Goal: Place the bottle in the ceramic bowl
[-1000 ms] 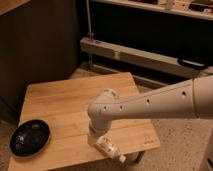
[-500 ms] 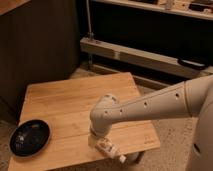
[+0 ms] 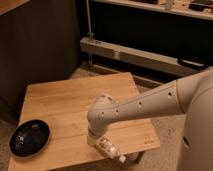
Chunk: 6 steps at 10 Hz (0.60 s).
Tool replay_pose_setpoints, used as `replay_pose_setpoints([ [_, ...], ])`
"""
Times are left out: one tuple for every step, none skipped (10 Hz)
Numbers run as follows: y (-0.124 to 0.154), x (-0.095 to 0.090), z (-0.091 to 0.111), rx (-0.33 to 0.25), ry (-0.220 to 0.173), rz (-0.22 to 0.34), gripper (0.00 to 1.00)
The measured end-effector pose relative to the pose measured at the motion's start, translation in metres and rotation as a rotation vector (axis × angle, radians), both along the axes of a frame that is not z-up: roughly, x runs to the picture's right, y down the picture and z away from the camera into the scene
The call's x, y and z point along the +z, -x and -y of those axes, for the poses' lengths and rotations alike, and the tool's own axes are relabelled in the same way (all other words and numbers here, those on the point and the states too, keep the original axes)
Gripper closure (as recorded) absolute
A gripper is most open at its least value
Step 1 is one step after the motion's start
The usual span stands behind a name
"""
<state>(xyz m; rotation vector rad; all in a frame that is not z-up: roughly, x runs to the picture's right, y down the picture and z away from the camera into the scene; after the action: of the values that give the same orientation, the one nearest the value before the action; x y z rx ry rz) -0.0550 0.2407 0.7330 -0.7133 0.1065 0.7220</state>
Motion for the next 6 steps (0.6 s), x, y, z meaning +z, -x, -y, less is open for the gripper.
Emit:
replay_pose_setpoints([
  [0.001, 0.004, -0.002, -0.002, 0.0, -0.004, 0.35],
  [0.0, 0.008, -0.004, -0.002, -0.003, -0.009, 0.35],
  [-0.001, 0.012, -0.005, -0.001, -0.005, -0.013, 0.35],
  [0.0, 0.016, -0.006, -0.004, -0.005, -0.016, 0.35],
  [-0.001, 0.019, -0.006, -0.006, -0.006, -0.02, 0.35],
  [-0.002, 0.022, -0.006, -0.006, -0.006, -0.026, 0.35],
])
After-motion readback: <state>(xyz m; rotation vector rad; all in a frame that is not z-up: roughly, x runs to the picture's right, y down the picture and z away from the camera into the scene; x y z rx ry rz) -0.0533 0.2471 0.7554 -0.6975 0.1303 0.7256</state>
